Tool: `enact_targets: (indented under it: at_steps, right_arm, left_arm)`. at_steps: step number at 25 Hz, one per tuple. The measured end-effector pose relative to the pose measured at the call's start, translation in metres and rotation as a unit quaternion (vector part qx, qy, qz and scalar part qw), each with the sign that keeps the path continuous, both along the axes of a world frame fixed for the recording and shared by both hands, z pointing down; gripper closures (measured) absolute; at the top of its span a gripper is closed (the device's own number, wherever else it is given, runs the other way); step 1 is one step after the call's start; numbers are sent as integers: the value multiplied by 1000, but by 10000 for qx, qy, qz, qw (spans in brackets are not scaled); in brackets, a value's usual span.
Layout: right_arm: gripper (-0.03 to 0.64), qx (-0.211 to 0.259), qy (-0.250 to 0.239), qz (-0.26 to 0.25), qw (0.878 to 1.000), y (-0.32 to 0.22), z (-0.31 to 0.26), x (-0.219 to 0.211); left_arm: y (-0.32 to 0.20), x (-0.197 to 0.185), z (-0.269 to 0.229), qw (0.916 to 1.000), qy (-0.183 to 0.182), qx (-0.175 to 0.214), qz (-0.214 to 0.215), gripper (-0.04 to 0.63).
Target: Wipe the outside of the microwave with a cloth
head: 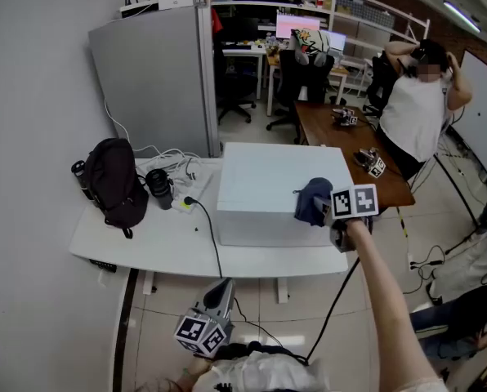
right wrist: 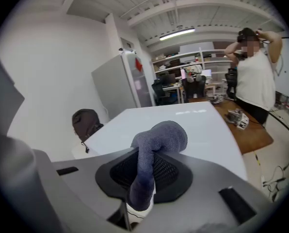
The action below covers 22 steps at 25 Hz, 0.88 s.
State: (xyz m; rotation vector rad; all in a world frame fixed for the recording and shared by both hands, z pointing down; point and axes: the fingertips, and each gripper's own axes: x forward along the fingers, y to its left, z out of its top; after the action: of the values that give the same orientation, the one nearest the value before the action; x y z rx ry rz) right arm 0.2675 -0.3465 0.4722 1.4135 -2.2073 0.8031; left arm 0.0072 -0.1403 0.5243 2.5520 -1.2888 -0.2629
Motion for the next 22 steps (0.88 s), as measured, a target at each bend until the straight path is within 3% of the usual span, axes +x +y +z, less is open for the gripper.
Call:
enact_targets:
  at_steps: [5, 10, 14, 17, 19, 22]
  right_arm:
    - [551, -106, 264, 974, 9948, 24, 10, 119]
    - [551, 85, 515, 919, 9944, 30, 2, 139]
    - [551, 897, 657, 669, 9916, 15, -45, 103]
    - [551, 1506, 363, 241, 9876, -8, -85, 41]
    - [551, 1726, 66, -125, 9849, -26, -103, -10]
    - [551, 1690, -177, -705, 9829, -55, -109, -88]
  left_arm:
    - [1, 25, 7, 9993, -28, -44, 383, 609]
    - [-4, 45, 10, 9973, -219, -39, 701, 609]
    - [-16, 54, 4, 9953, -434, 169, 853, 609]
    - [-29, 59, -4, 9942, -507, 318, 895, 609]
    - [-33, 63, -9, 9930, -571, 430, 945, 609]
    - [-36, 66, -13, 9912, -645, 543, 1024, 609]
